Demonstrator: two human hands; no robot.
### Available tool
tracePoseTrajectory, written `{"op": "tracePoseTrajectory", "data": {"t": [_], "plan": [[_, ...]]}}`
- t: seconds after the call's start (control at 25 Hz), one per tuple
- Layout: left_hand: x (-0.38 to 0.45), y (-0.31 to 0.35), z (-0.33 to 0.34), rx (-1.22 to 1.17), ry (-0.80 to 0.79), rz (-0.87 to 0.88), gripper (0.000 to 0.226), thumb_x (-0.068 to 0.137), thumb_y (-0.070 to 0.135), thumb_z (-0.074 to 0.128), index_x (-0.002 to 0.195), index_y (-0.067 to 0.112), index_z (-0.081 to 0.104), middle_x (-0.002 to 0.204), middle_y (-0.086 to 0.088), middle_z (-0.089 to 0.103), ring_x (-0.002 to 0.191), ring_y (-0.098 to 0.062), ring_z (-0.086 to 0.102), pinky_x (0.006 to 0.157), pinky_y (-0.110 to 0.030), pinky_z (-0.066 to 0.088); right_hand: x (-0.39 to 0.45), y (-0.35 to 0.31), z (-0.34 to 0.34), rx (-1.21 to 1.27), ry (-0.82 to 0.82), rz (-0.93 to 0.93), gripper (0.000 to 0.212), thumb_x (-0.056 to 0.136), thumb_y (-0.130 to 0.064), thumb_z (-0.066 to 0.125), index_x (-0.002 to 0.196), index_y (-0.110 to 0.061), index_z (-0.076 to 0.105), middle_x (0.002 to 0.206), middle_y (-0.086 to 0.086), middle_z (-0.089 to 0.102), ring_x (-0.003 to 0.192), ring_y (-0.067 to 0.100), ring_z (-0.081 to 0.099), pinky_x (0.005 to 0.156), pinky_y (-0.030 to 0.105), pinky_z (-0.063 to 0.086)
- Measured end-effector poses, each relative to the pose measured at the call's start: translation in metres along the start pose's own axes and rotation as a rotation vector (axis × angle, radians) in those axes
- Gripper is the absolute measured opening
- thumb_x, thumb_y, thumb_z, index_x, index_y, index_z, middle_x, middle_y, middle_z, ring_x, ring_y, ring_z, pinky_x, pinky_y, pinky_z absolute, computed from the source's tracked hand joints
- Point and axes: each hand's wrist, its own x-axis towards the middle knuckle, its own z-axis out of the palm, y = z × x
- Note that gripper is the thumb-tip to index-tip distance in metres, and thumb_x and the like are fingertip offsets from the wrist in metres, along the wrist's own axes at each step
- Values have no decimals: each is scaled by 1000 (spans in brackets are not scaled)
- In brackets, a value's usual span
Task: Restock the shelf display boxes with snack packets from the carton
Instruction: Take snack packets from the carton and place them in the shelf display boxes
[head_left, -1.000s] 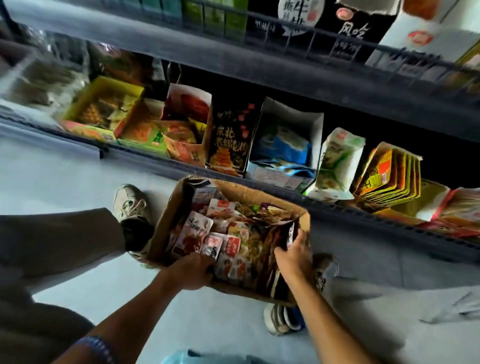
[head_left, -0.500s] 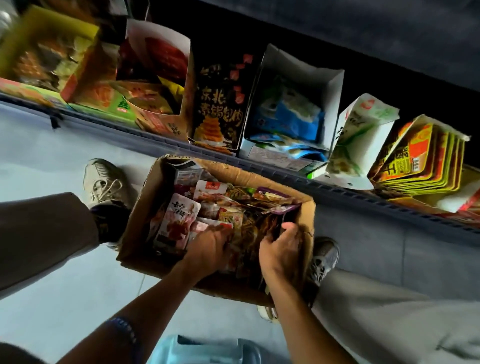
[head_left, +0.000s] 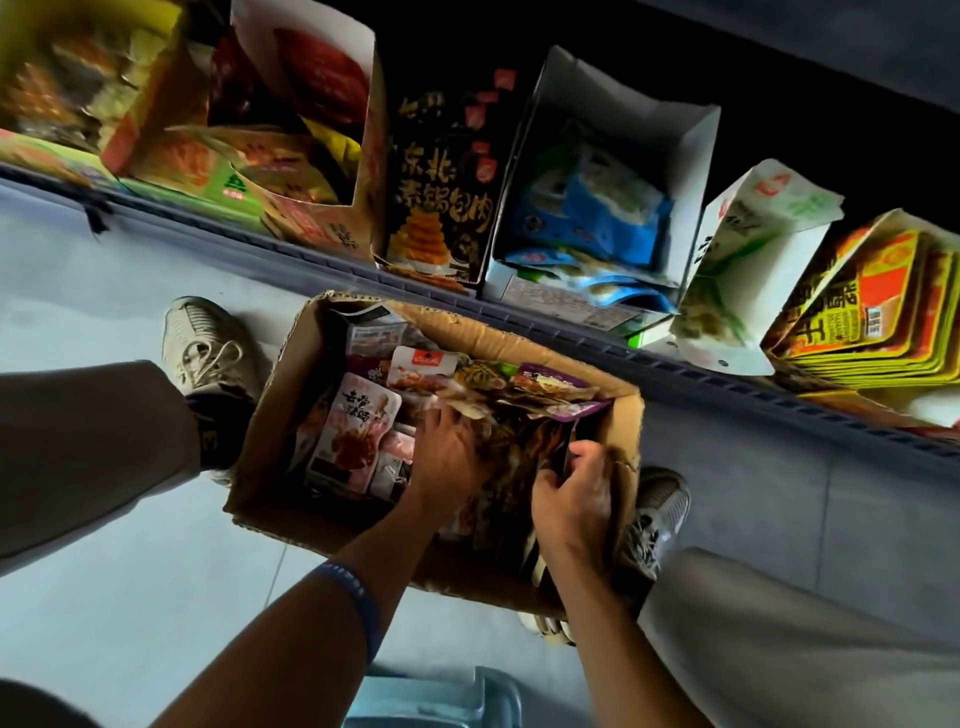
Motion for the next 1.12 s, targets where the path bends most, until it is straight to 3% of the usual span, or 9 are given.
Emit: {"op": "tracePoseTrajectory", "data": {"t": [0.12, 0.32, 0.48, 0.6, 0.68, 0.76, 0.84, 0.96, 1.12], "plan": [[-1, 10, -3, 52, 19, 17, 64, 80, 45, 67, 134, 12, 58, 139, -15, 56, 131, -39, 46, 106, -50, 36, 0, 3, 2, -2, -20, -8, 40, 87, -6, 63, 123, -16, 50, 121, 7, 59, 111, 23, 56, 82, 23, 36], [13, 31, -2, 183, -232, 60, 33, 99, 25, 41, 124, 14, 59, 119, -5, 67, 109, -22, 62, 98, -33, 44, -2, 5, -1, 11, -28, -29, 38, 88, -6, 62, 124, -14, 51, 113, 7, 59, 93, 13, 48, 75, 23, 35], [15, 44, -4, 32, -232, -22, 27, 96, 19, 52, 120, 9, 61, 115, -13, 66, 108, -32, 62, 89, -36, 47, -1, 7, -2, 11, -23, -63, 37, 88, -5, 62, 123, -14, 52, 103, 2, 55, 91, 11, 46, 74, 24, 38], [10, 29, -19, -267, -279, 78, 31, 87, 25, 57, 111, 10, 70, 107, -8, 71, 102, -24, 66, 85, -28, 49, 4, 6, -6, 27, -38, -15, 36, 89, -7, 62, 122, -15, 52, 101, -5, 50, 92, 10, 45, 79, 24, 36], [1, 6, -34, -435, -236, 183, 25, 81, 27, 63, 95, 9, 75, 90, 2, 73, 86, -5, 68, 74, -18, 51, 5, 4, -8, 14, -43, -10, 34, 90, -8, 62, 122, -16, 52, 101, -7, 48, 93, 10, 45, 81, 24, 35], [-8, -9, -68, -565, -199, 122, 13, 83, 19, 72, 84, 7, 72, 80, 3, 71, 75, -6, 68, 66, -25, 55, 2, 3, -11, 11, -31, -30, 32, 90, -8, 62, 121, -16, 53, 102, -6, 51, 96, 14, 50, 83, 24, 35], [-14, -13, -110, -811, -146, -17, 10, 86, 12, 74, 93, 5, 73, 87, -5, 75, 80, -17, 73, 71, -35, 61, -2, 0, -16, 60, -13, -9, 30, 89, -7, 61, 117, -15, 55, 107, 0, 58, 105, 22, 56, 84, 25, 35], [-28, 1, -161, -1293, 17, -141, 16, 86, -2, 69, 101, 3, 72, 88, -7, 77, 78, -20, 73, 71, -33, 61, -8, -18, -26, 93, -41, 26, 19, 88, -11, 62, 105, -16, 64, 106, 5, 67, 104, 29, 60, 82, 31, 42], [-58, 18, -182, -1719, 140, -252, 23, 92, 0, 61, 114, 2, 68, 102, -19, 74, 88, -32, 72, 74, -43, 61, -36, -50, -36, 602, -531, 169, 32, 84, 13, 52, 105, -4, 68, 95, 13, 74, 74, 22, 65, 64, 32, 50]]}}
